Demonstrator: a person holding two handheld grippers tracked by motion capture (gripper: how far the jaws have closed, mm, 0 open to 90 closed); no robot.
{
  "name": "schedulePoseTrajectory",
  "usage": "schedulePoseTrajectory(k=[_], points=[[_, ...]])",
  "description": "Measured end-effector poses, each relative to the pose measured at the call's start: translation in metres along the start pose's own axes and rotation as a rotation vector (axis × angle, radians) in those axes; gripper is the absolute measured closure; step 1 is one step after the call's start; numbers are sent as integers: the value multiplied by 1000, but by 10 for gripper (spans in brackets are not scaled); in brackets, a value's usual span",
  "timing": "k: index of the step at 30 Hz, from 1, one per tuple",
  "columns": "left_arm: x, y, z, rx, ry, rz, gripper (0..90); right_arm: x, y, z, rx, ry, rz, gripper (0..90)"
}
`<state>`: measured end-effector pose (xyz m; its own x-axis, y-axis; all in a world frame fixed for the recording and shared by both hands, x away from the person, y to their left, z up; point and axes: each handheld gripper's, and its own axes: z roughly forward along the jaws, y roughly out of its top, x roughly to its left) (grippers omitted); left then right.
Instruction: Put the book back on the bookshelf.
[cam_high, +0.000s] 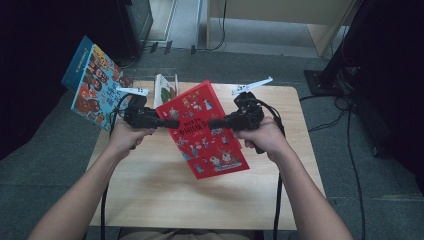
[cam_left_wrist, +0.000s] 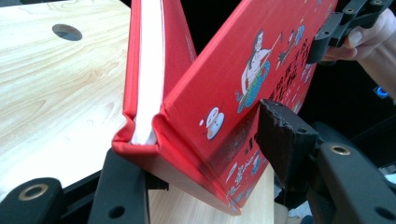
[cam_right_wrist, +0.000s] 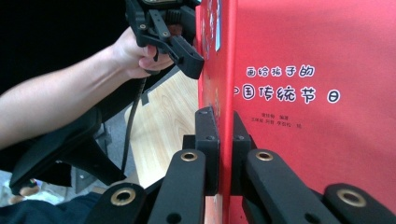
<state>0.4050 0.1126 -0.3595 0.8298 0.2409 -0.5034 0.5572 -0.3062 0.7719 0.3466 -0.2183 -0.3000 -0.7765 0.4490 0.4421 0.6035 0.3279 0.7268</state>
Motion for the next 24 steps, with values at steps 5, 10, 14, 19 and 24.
schedulePoseTrajectory(k=[5,10,14,19,24], points=[[0,0,-1,1,0,18,522,-3,-3,1,7,-3,-24,882],[-3,3,-2,18,-14,42,578,-5,-4,3,46,-11,-44,867],[-2,4,-4,19,-21,36,593,-7,-5,4,40,-6,-32,856],[-1,3,-5,19,-67,34,660,-14,-7,4,39,-6,-10,819],[0,4,-3,29,-80,16,682,-18,-11,5,37,-7,12,795]])
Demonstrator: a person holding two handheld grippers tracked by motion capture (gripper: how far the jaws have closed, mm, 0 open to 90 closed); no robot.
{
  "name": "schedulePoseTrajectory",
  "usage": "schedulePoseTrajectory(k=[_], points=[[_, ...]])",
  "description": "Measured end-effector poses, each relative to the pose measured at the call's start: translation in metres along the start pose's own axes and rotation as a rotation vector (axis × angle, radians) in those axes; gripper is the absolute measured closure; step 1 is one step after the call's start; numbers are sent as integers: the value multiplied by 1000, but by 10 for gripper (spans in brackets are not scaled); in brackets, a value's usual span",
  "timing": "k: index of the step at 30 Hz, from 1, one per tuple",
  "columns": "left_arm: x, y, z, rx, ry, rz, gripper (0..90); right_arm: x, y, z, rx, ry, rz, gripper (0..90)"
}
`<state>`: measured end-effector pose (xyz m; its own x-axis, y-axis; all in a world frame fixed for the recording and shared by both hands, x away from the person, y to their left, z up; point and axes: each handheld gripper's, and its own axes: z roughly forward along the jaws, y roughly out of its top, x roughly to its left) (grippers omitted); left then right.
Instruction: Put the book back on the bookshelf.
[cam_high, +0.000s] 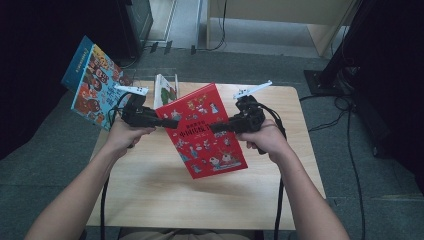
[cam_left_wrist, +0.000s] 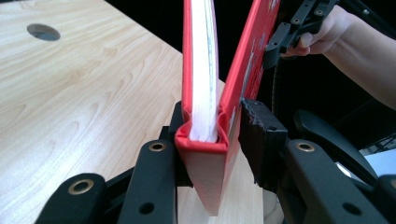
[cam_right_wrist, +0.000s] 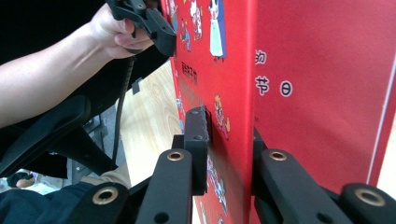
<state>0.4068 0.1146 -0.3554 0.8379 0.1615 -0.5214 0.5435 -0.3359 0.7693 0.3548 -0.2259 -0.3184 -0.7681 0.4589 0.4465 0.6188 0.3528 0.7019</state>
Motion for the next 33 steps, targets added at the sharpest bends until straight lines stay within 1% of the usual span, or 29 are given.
schedulePoseTrajectory(k=[2,4,6,8,9,10,14,16,18,21,22,25,27,28,29,30,31,32,33], points=[[0,0,0,2,-12,-5,697,-2,-1,0,0,-5,5,784],[0,1,1,-3,-29,-14,715,-5,-3,0,-3,1,22,768],[-1,1,1,-4,-39,-13,731,-7,-4,0,-6,7,41,754],[-2,3,1,5,-41,-3,745,-9,-5,0,-8,9,43,741],[-3,4,2,8,-46,3,756,-10,-6,0,-5,6,53,729],[-4,5,2,11,-41,6,760,-11,-7,0,-7,8,55,724],[-5,7,3,25,-43,15,770,-14,-9,-1,-11,10,74,712],[-7,8,4,28,-46,10,775,-15,-10,-1,-13,11,74,704],[-8,9,4,29,-49,8,781,-16,-12,-1,-14,20,84,697],[-8,10,2,28,-46,15,784,-18,-13,-1,-29,29,86,693],[-8,10,2,29,-48,9,784,-18,-12,0,-30,30,86,693],[-9,10,0,26,-48,11,786,-18,-13,1,-26,37,89,686],[-8,10,-3,23,-42,-1,787,-19,-14,0,-24,32,88,677],[-8,10,-5,22,-41,-1,790,-20,-14,-1,-25,22,96,671],[-7,9,-5,7,-42,-13,791,-22,-16,-1,-26,27,109,671],[-7,10,-6,6,-43,-14,798,-23,-17,-2,-23,18,120,673],[-8,11,-5,1,-33,-22,799,-24,-17,-1,-15,14,121,675],[-7,12,-5,-4,-36,-32,799,-25,-18,0,-7,14,123,666],[-7,13,-5,5,-26,-32,799,-26,-19,2,-7,8,121,664]])
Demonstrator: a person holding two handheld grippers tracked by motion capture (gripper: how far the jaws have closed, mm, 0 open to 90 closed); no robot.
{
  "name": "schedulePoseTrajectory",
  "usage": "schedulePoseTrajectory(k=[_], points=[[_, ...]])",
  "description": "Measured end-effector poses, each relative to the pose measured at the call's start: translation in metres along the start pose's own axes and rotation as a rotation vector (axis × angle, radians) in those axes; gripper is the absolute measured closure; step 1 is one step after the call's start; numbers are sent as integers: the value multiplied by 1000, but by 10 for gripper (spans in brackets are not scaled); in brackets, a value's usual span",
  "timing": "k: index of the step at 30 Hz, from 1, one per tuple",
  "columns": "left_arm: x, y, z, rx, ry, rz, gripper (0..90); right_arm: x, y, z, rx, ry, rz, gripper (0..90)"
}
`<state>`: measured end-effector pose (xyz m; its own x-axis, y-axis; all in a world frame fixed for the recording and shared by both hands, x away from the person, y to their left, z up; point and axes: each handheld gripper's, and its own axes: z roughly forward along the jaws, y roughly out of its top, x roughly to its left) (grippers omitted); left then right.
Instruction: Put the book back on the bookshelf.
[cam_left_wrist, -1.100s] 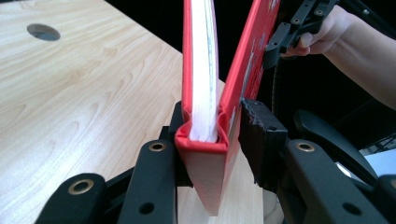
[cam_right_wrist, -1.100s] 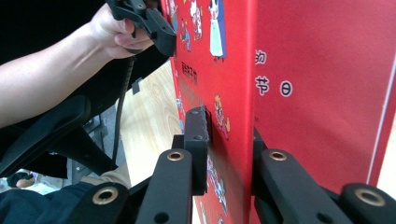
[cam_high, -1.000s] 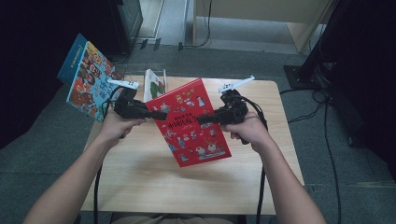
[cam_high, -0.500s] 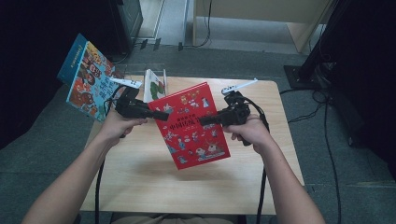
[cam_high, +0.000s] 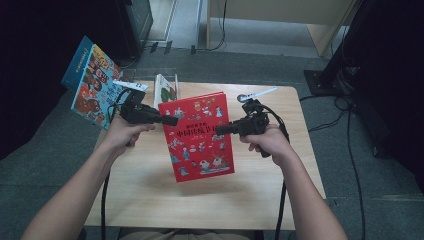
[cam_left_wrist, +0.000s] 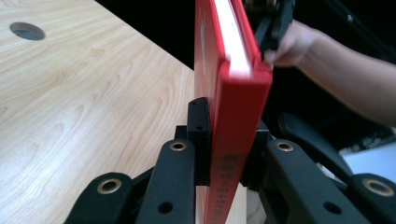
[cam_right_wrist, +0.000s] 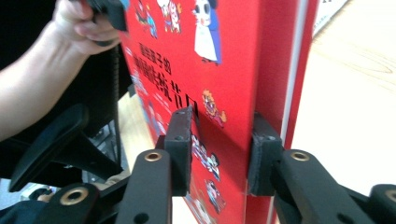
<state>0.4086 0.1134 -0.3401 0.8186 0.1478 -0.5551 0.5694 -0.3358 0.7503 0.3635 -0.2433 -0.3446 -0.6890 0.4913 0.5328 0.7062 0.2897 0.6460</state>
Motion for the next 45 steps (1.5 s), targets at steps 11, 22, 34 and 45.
schedulePoseTrajectory(k=[11,22,34,45], points=[[-2,3,3,43,54,-17,805,-9,-10,8,0,-48,38,694],[-4,4,8,68,62,-5,763,-5,-13,8,16,-30,-14,725],[-3,2,15,100,62,-9,742,-3,-10,14,62,-24,-47,736],[2,2,9,57,6,-52,800,-4,-8,11,19,23,-14,720]])
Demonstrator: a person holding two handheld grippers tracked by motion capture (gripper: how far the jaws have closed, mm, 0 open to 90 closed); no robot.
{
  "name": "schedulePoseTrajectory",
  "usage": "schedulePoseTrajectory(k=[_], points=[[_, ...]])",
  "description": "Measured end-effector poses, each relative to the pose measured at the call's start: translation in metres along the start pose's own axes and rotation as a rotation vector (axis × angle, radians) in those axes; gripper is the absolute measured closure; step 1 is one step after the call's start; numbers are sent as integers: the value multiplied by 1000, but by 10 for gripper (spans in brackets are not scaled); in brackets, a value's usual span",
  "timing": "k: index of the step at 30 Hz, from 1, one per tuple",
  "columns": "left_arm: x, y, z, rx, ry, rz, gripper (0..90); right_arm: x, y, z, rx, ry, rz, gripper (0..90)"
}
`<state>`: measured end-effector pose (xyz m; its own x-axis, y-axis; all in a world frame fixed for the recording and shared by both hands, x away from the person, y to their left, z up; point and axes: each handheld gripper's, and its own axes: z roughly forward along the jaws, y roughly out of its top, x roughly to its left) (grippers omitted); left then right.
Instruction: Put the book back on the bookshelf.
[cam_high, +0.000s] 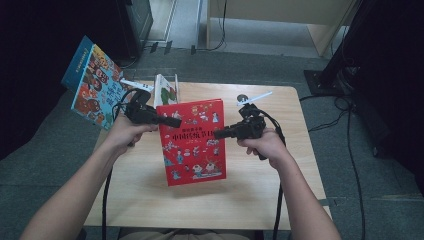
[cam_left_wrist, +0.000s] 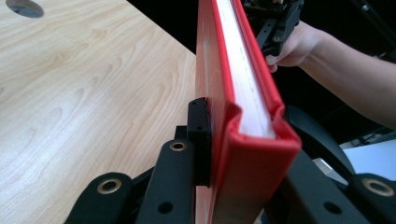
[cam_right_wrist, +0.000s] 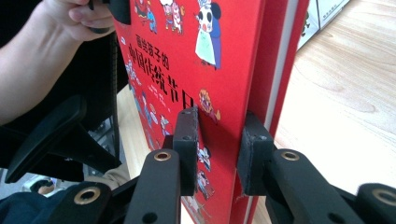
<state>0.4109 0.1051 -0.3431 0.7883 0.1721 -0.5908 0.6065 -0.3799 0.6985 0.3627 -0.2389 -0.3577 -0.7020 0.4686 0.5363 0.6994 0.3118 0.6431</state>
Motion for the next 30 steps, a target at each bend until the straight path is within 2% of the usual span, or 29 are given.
schedulePoseTrajectory(k=[4,6,9,10,14,17,18,22,30], points=[[0,0,-1,-11,13,-10,803,-1,0,-1,-9,10,4,639],[1,0,-5,-24,34,-15,805,-2,-1,-4,-19,-14,-5,601],[4,-1,-12,-45,71,-37,808,-8,-5,-11,-21,-63,34,575],[3,-1,-13,-39,79,-25,807,-10,-6,-14,-28,-77,44,575],[1,0,-15,-46,90,-35,808,-14,-11,-17,-44,-101,59,564],[-1,0,-16,-47,126,-26,807,-15,-15,-16,-48,-136,42,520],[0,0,-17,-53,131,-43,807,-16,-17,-16,-48,-148,38,514],[1,-3,-21,-80,146,-53,807,-21,-23,-17,-63,-187,47,487],[-2,-2,-30,-93,210,-60,807,-29,-39,-8,-38,-280,0,424]])
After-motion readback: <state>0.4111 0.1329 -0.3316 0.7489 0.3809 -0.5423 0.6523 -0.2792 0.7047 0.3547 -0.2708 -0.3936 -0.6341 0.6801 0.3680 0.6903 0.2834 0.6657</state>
